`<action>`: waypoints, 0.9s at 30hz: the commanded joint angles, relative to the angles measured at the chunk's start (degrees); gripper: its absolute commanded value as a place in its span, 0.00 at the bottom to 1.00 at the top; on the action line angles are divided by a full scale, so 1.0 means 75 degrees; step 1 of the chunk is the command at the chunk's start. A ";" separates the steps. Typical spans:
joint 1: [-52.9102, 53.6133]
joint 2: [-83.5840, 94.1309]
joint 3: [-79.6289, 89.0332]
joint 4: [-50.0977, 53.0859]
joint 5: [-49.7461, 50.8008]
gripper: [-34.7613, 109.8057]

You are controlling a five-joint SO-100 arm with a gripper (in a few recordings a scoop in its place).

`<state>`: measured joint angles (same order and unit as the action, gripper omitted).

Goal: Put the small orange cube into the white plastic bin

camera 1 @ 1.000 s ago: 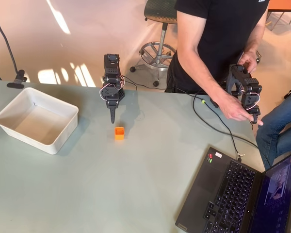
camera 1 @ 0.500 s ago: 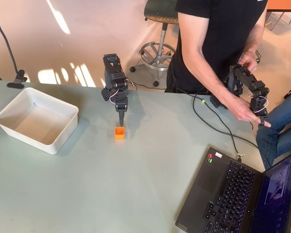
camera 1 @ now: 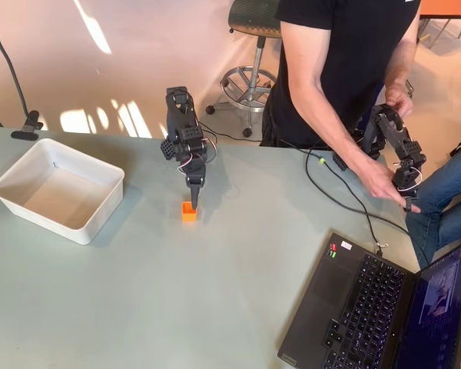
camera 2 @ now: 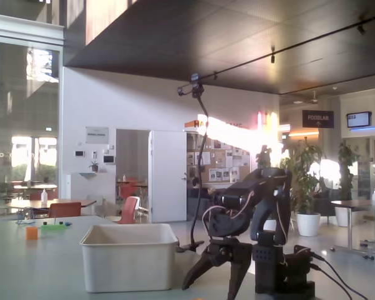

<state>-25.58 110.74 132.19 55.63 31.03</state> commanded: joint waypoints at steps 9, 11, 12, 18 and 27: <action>0.0281 -0.0914 -0.0363 -0.0082 -0.0047 0.72; 0.0492 -0.0914 -0.0527 -0.0082 -0.0070 0.72; 0.0633 -0.0914 -0.0680 -0.0082 -0.0070 0.72; 0.0902 -0.0926 -0.1324 -0.0070 -0.0246 0.72; 0.0879 -0.1465 -0.1289 0.0000 -0.0305 0.72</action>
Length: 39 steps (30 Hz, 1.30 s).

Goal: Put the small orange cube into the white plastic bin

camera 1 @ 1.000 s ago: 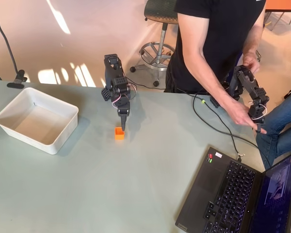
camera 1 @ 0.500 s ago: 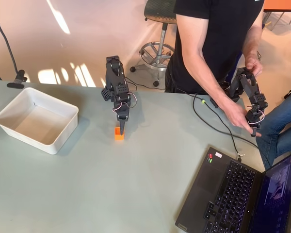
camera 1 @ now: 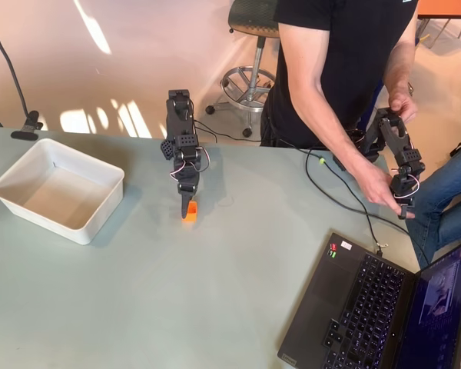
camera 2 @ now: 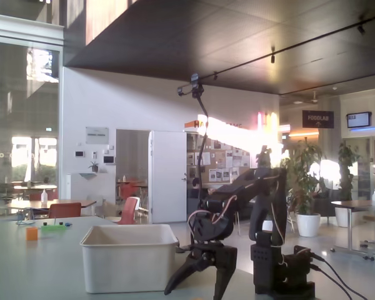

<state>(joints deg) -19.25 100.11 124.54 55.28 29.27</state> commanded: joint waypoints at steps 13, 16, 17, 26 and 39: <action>-0.0023 -0.0539 -0.0387 -0.0035 -0.0082 0.70; -0.0023 -0.0539 -0.0434 -0.0035 -0.0082 0.67; -0.0023 -0.0551 -0.0516 -0.0035 -0.0082 0.67; -0.0035 -0.0563 -0.0762 -0.0023 -0.0082 0.65; -0.0316 -0.1172 -0.0832 0.0070 -0.0070 0.65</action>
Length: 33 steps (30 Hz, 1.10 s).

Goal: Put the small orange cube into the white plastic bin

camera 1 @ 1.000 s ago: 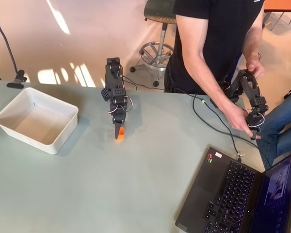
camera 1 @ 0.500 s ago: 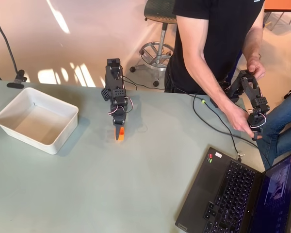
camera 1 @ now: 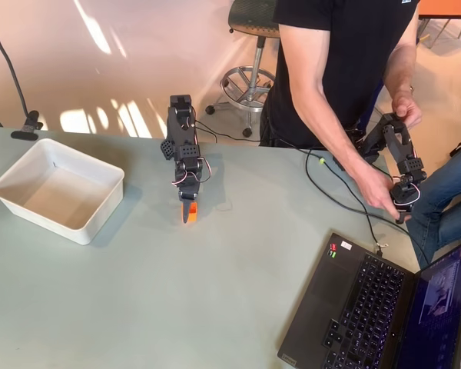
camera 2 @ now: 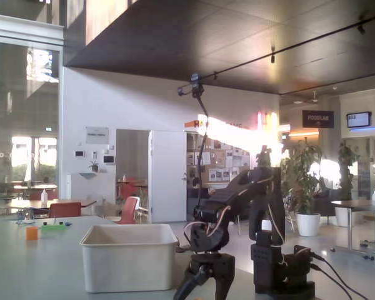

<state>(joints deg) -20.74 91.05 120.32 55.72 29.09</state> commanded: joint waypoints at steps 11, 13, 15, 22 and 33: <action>-0.0258 0.0023 -0.0258 0.0023 -0.0047 0.64; -0.0199 0.0023 -0.0258 0.0023 -0.0047 0.63; -0.0141 0.0023 -0.0234 0.0035 -0.0047 0.61; -0.0152 0.0035 -0.0258 0.0047 -0.0047 0.52; -0.0141 0.0047 -0.0176 0.0551 -0.0023 0.52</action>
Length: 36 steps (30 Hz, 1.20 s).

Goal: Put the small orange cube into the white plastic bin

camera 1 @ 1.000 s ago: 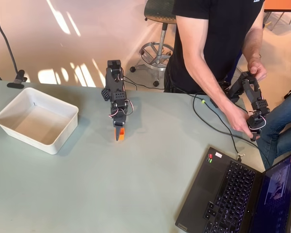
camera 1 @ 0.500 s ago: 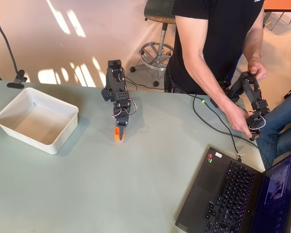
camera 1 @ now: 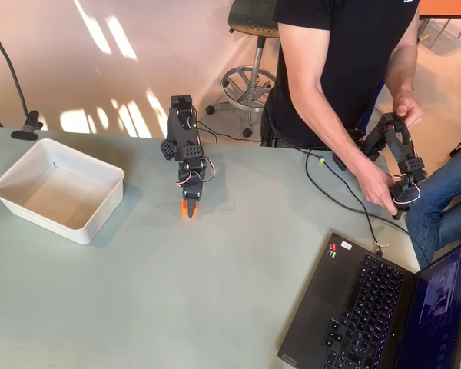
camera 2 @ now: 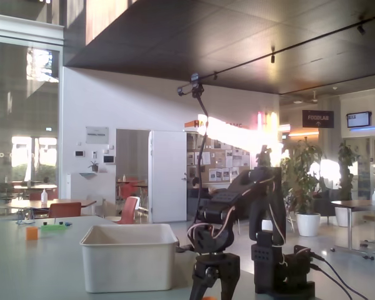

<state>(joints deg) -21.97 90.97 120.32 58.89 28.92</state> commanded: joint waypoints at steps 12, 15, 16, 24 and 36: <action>0.0023 0.0152 -0.0176 0.0633 0.0012 0.52; 0.0023 0.0152 -0.0199 0.0902 0.0023 0.52; 0.0023 0.0152 -0.0188 0.0914 0.0035 0.52; 0.0023 0.0164 -0.0188 0.0937 0.0082 0.52; 0.0035 0.1242 -0.0188 0.0961 0.0023 0.49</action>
<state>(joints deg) -21.88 97.82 120.32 66.09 29.18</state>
